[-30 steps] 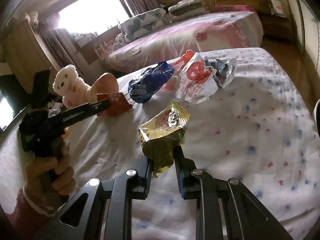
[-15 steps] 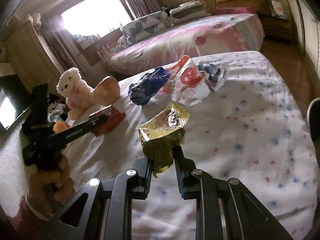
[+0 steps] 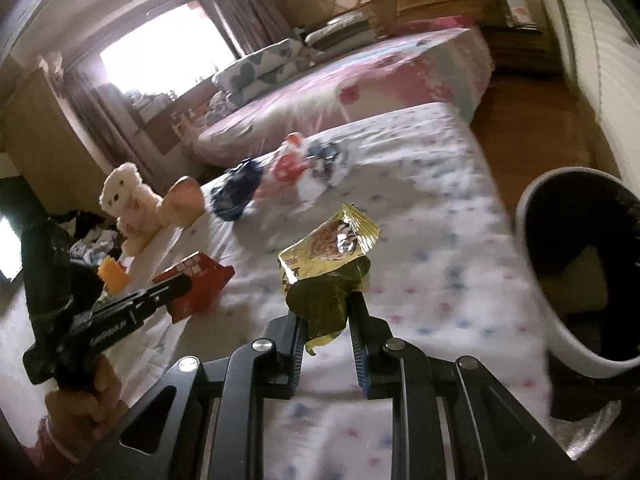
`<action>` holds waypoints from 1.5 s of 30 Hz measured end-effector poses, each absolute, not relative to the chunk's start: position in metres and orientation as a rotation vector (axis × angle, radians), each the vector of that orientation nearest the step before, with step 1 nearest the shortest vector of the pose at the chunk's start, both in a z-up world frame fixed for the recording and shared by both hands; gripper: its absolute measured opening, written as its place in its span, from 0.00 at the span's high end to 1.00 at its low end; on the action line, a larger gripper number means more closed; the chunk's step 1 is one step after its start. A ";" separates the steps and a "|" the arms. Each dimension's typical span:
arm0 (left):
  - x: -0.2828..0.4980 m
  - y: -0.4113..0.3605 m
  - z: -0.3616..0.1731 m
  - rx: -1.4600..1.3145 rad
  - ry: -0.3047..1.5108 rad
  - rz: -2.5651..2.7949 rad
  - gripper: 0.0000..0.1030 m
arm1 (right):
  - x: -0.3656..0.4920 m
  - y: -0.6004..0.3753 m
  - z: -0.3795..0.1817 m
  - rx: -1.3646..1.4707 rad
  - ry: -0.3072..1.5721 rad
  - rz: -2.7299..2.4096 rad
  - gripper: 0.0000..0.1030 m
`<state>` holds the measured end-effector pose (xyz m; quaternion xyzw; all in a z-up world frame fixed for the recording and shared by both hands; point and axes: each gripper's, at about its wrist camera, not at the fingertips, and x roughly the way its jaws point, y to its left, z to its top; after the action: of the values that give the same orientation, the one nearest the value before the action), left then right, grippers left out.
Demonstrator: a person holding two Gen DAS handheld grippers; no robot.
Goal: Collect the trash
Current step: 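Grasp the gold foil wrapper with the right tool while the left tool grasps the red wrapper, then carry the gold foil and red wrappers over the trash bin with both tools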
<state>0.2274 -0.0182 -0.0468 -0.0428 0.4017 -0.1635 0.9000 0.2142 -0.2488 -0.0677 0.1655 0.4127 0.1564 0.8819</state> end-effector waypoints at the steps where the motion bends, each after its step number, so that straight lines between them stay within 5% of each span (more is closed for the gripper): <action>1: 0.227 -0.026 -0.046 -0.081 0.832 -0.357 1.00 | 0.212 -0.256 -0.067 0.351 0.857 0.313 0.80; 45: 0.251 -0.222 -0.041 0.084 0.825 -0.663 1.00 | 0.193 -0.416 -0.072 0.468 0.835 0.010 0.79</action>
<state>0.2513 -0.2217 -0.0411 0.0400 0.3934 -0.3162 0.8624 0.1931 -0.4156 -0.0725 0.2253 0.4019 0.0050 0.8875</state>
